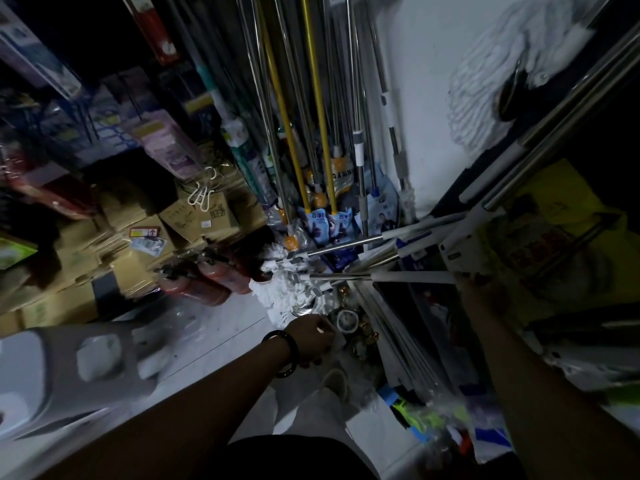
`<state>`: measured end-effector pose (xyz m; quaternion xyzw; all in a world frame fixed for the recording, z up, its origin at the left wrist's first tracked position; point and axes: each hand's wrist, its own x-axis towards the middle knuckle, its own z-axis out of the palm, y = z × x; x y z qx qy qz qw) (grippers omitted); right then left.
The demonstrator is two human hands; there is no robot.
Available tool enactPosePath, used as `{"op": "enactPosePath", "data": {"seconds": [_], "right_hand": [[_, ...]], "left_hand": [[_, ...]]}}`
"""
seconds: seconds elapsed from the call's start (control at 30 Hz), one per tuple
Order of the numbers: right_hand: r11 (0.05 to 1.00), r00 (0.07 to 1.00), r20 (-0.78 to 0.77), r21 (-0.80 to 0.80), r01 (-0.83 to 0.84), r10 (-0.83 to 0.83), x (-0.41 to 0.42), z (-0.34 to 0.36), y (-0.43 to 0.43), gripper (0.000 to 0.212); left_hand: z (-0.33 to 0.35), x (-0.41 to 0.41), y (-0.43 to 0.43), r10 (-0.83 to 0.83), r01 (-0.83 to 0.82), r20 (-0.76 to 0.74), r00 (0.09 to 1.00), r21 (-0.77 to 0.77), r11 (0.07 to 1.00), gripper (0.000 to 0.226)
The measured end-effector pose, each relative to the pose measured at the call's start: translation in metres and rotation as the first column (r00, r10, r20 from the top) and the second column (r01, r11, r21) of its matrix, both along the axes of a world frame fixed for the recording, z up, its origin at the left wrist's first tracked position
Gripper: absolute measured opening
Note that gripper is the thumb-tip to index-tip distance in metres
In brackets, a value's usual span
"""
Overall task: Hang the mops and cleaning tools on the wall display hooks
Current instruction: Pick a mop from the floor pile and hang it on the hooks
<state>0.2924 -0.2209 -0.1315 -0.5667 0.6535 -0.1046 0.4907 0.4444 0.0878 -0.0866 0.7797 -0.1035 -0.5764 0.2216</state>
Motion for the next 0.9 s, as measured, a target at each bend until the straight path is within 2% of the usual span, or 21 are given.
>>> {"op": "enactPosePath", "data": {"seconds": [0.07,0.17,0.23,0.33,0.4,0.47,0.53,0.6,0.67,0.7,0.77,0.83,0.9], "right_hand": [[0.991,1.0,-0.003,-0.133,-0.02,0.019,0.01,0.012,0.018,0.072],[0.975,0.996,0.044,-0.211,-0.067,0.078,0.023,0.026,0.051,0.058],[0.959,0.971,0.078,-0.193,-0.206,0.225,0.029,0.041,0.076,0.031],[0.953,0.938,0.178,-0.113,-0.28,0.297,0.038,0.046,0.116,0.012],[0.927,0.91,0.198,-0.168,-0.336,0.365,0.043,0.049,0.138,0.013],[0.899,0.883,0.215,-0.241,-0.365,0.416,0.055,0.051,0.154,0.025],[0.853,0.842,0.212,-0.302,-0.427,0.496,0.073,0.07,0.176,0.029],[0.767,0.82,0.142,-0.468,-0.438,0.555,0.09,0.094,0.198,0.029],[0.688,0.803,0.099,-0.585,-0.43,0.587,0.101,0.119,0.217,0.031],[0.661,0.79,0.101,-0.616,-0.428,0.605,0.102,0.132,0.225,0.03],[0.6,0.764,0.109,-0.693,-0.4,0.635,0.099,0.156,0.238,0.028],[0.564,0.741,0.128,-0.735,-0.375,0.659,0.093,0.185,0.248,0.025],[0.559,0.722,0.164,-0.752,-0.35,0.672,0.084,0.213,0.257,0.025]], "left_hand": [[0.0,-0.004,-0.003,-0.017,0.017,-0.004,1.0,0.003,1.0,0.024],[0.005,-0.009,-0.006,-0.036,0.036,-0.02,0.999,-0.004,0.999,0.024],[0.009,-0.009,-0.007,-0.041,0.04,-0.039,0.998,-0.013,0.999,0.021],[0.015,-0.006,-0.006,-0.017,0.016,-0.066,0.998,-0.02,1.0,0.016],[0.018,-0.004,-0.003,0.014,-0.015,-0.077,0.997,-0.008,1.0,0.022],[0.022,-0.002,0.0,0.085,-0.085,-0.104,0.991,0.009,0.996,0.03],[0.028,0.0,0.004,0.242,-0.241,-0.189,0.952,0.027,0.97,0.038],[0.031,0.005,0.01,0.469,-0.48,-0.31,0.827,0.043,0.876,0.057],[0.031,0.013,0.015,0.664,-0.719,-0.447,0.599,0.065,0.692,0.078],[0.032,0.018,0.015,0.715,-0.8,-0.506,0.483,0.077,0.595,0.084],[0.038,0.026,0.014,0.747,-0.888,-0.585,0.316,0.095,0.45,0.088],[0.041,0.033,0.012,0.75,-0.931,-0.623,0.222,0.094,0.354,0.083],[0.041,0.038,0.012,0.755,-0.948,-0.625,0.198,0.072,0.309,0.068]]}}
